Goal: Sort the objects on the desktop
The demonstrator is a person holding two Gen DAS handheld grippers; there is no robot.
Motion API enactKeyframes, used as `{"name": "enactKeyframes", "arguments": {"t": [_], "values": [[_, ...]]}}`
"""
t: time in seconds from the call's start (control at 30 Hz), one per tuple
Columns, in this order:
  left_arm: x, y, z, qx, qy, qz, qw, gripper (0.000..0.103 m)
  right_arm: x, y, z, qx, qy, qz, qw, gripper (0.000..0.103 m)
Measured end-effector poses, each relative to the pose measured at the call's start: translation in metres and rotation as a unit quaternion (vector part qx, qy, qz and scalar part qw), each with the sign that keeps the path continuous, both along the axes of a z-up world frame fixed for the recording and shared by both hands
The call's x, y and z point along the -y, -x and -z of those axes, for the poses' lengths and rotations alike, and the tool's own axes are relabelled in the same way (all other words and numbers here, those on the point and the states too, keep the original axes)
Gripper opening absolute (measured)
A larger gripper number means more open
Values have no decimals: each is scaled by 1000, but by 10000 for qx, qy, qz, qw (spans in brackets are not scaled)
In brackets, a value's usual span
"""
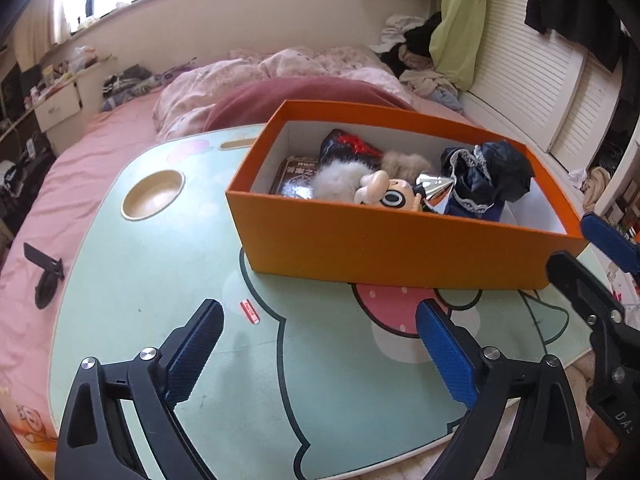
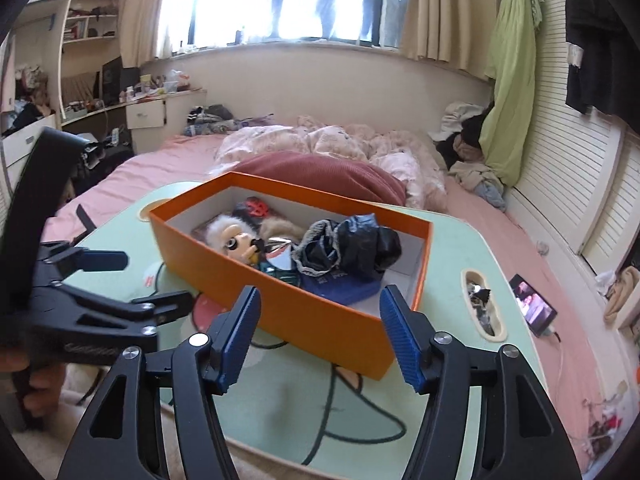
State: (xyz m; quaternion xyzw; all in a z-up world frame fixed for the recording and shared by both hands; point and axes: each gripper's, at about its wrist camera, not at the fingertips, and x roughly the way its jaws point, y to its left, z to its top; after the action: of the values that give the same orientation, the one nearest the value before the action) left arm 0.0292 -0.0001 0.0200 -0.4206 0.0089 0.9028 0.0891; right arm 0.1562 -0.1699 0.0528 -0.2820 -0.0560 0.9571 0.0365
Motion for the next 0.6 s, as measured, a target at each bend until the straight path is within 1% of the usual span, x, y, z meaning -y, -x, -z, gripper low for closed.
{"name": "enactKeyframes", "arguments": {"t": [0.07, 0.1, 0.17, 0.23, 0.33, 0.43, 0.5, 0.6], "values": [[-3, 4, 9, 163, 96, 49, 9998, 97, -2, -6, -1, -34, 105, -35, 9999, 63], [-5, 6, 14, 277, 106, 59, 9995, 97, -3, -7, 0, 56, 200, -202, 9996, 63], [-5, 8, 16, 297, 104, 59, 9995, 97, -3, -2, 6, 316, 174, -292, 9989, 64], [-5, 8, 16, 272, 83, 80, 9996, 97, -10, 9, 14, 544, 356, -207, 9977, 64], [-8, 14, 14, 189, 142, 41, 9997, 97, -20, 25, 25, 745, 667, -10, 9950, 64], [-7, 23, 10, 92, 146, -72, 9998, 97, -29, 45, 36, 999, 1059, -17, 9893, 64], [-8, 27, 9, 84, 113, -89, 9999, 97, -32, 49, 39, 1093, 1161, 19, 9872, 64], [-8, 25, 9, 32, 138, -114, 9998, 97, -30, 40, 38, 1040, 1125, -16, 9882, 64]]}}
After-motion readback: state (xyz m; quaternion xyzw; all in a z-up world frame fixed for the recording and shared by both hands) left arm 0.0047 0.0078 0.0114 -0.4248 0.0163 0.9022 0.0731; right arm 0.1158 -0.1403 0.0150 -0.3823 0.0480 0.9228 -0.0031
